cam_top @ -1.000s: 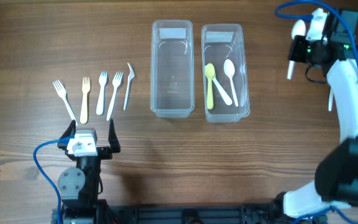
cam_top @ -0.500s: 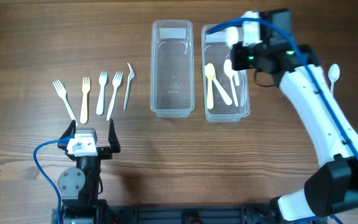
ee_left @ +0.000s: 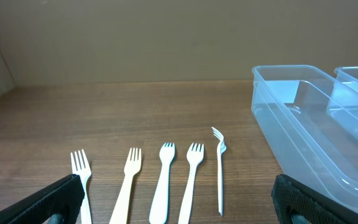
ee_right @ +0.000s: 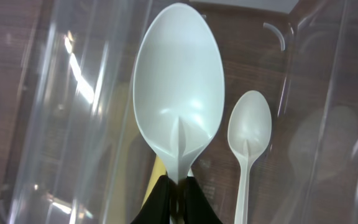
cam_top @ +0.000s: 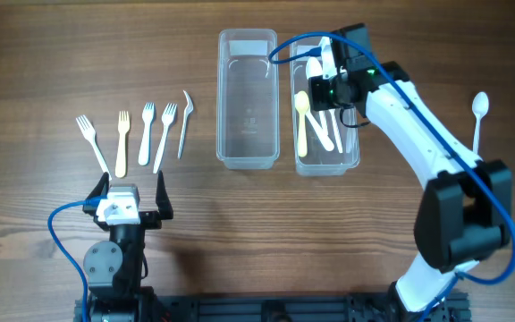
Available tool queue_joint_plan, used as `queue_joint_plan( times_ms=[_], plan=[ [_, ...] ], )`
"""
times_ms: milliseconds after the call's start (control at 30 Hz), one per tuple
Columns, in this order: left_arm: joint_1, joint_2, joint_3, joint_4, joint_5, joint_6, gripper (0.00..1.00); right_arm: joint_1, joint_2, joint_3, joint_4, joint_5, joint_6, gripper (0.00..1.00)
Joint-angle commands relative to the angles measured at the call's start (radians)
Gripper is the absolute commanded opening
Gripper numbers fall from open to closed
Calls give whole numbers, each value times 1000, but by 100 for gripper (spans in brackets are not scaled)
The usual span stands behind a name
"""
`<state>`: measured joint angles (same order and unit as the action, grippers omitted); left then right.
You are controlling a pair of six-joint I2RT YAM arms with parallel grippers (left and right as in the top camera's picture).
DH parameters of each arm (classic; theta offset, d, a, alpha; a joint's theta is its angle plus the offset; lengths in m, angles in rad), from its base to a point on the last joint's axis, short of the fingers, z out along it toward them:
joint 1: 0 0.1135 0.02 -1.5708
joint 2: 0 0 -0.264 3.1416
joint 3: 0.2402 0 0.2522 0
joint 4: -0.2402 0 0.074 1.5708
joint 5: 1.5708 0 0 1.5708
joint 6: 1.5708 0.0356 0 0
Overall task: Pack container
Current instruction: 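Carry the white spoon into the right container and release it, then move the right gripper to the last white spoon and grasp it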
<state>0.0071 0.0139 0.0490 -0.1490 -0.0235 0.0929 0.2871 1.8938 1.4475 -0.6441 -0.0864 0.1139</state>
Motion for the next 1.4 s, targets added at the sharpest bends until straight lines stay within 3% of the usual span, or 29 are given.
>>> queue_joint_plan(
  times_ms=[0, 100, 367, 500, 700, 933, 1033, 1233, 1367],
  plan=[
    [6, -7, -8, 3, 16, 15, 100, 2, 56, -2, 13, 19, 20, 27],
    [6, -7, -8, 3, 16, 15, 100, 2, 61, -2, 12, 19, 19, 34],
    [6, -7, -8, 3, 16, 15, 100, -20, -79, 21, -50, 93, -10, 36],
    [6, -7, -8, 3, 16, 15, 100, -64, -187, 21, -84, 165, -10, 52],
    [6, -7, -8, 3, 16, 15, 100, -239, -281, 21, -164, 256, -66, 53],
    [6, -7, -8, 3, 16, 15, 100, -515, -257, 20, -182, 267, -62, 65],
    [6, -7, -8, 3, 16, 15, 100, -605, -244, 20, -163, 266, -61, 66],
    [6, -7, -8, 3, 16, 15, 100, -719, -195, 20, -117, 208, -61, 66],
    [6, -7, -8, 3, 16, 15, 100, -754, -119, 19, -99, 209, -64, 72]
  ],
)
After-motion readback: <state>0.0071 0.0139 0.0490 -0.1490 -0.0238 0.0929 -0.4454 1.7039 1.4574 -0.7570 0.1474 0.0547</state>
